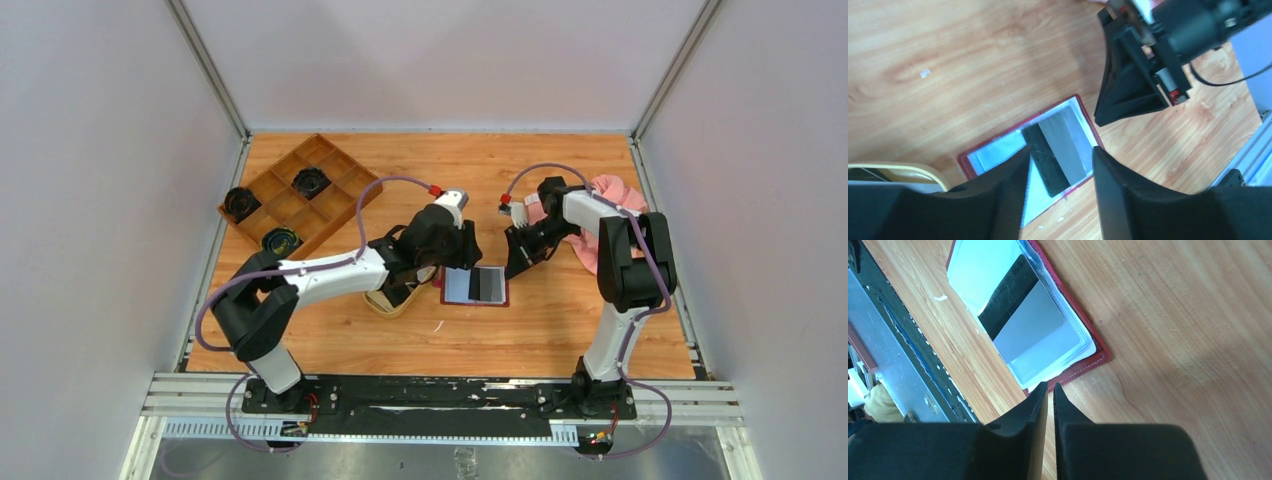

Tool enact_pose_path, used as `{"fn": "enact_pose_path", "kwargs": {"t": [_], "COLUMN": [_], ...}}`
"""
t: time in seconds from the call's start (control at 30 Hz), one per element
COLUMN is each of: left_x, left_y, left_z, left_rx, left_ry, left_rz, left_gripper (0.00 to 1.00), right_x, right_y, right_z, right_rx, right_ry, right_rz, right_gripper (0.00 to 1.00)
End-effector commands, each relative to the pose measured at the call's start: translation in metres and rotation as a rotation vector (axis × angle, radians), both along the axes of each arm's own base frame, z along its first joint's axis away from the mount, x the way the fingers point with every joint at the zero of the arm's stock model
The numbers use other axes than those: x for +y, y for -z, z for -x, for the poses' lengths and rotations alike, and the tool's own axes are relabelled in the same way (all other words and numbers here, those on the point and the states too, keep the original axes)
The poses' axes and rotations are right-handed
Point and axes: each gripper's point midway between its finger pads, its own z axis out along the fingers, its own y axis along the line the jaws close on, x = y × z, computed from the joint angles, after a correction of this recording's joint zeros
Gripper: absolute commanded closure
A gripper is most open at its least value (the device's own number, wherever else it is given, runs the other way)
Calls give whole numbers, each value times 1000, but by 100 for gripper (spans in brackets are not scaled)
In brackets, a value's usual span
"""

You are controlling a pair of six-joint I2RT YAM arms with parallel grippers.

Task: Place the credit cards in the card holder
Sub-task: Insert the credit card into the card holder.

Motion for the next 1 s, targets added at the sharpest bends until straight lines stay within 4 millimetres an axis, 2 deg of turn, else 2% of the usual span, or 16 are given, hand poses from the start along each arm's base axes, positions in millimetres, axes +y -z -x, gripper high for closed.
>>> {"fn": "enact_pose_path", "kwargs": {"t": [0.0,0.1,0.17,0.2,0.23,0.43,0.6,0.97], "left_x": [12,9,8,10,12,16,14,-3], "left_y": [1,15,27,45,50,80,97,103], "left_z": [8,19,23,23,22,22,23,33], "left_rx": [-3,23,41,61,65,96,120,157], "left_ry": [-17,-1,-1,-19,-27,-31,-19,41], "left_rz": [-5,-24,-45,-82,-95,-168,-199,-184], "left_gripper": [59,82,88,94,96,98,97,98], "right_x": [1,-1,-3,-4,-4,-5,-5,0], "right_y": [1,6,9,12,13,20,25,29], "right_z": [4,4,4,4,4,5,8,11], "right_rx": [34,47,53,59,61,85,107,125], "right_ry": [28,31,33,35,36,38,37,24], "right_rz": [-17,2,12,24,27,40,45,52], "right_gripper": [89,92,93,93,93,94,94,94]}}
